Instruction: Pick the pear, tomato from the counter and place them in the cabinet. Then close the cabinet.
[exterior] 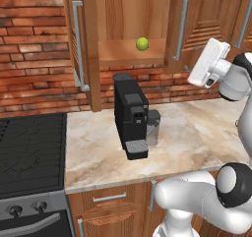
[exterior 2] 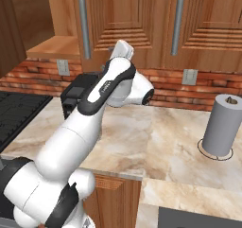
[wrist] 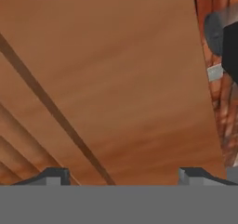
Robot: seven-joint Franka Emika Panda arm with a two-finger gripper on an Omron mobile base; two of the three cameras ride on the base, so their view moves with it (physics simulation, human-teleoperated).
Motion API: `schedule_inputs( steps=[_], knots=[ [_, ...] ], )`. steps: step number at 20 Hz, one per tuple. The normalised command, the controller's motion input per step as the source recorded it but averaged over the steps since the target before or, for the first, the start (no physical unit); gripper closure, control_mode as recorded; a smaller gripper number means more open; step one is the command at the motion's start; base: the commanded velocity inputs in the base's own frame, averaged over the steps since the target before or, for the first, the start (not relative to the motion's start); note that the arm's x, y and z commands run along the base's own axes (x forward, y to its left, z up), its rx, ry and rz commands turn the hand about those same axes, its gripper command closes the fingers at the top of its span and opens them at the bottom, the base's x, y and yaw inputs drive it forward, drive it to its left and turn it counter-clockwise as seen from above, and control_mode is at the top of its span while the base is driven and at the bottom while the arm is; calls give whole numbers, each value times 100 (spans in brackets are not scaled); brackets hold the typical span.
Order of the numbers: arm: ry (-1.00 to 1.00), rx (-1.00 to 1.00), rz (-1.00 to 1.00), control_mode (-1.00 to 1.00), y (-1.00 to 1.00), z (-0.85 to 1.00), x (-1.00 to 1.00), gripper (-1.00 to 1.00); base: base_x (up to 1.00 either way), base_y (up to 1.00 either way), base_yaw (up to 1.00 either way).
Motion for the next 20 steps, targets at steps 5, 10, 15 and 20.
schedule_inputs(
  steps=[5, 10, 15, 20],
  knots=[
    [7, 1, -19, -100, 36, 0, 100, -100, 0, 0, 0],
    [12, 2, -16, -100, 15, 0, 99, -100, 0, 0, 0],
    [7, 2, -12, -100, 6, 0, 76, -100, 0, 0, 0],
    [8, 9, -14, -100, 17, 0, -56, -100, 0, 0, 0]
  ],
)
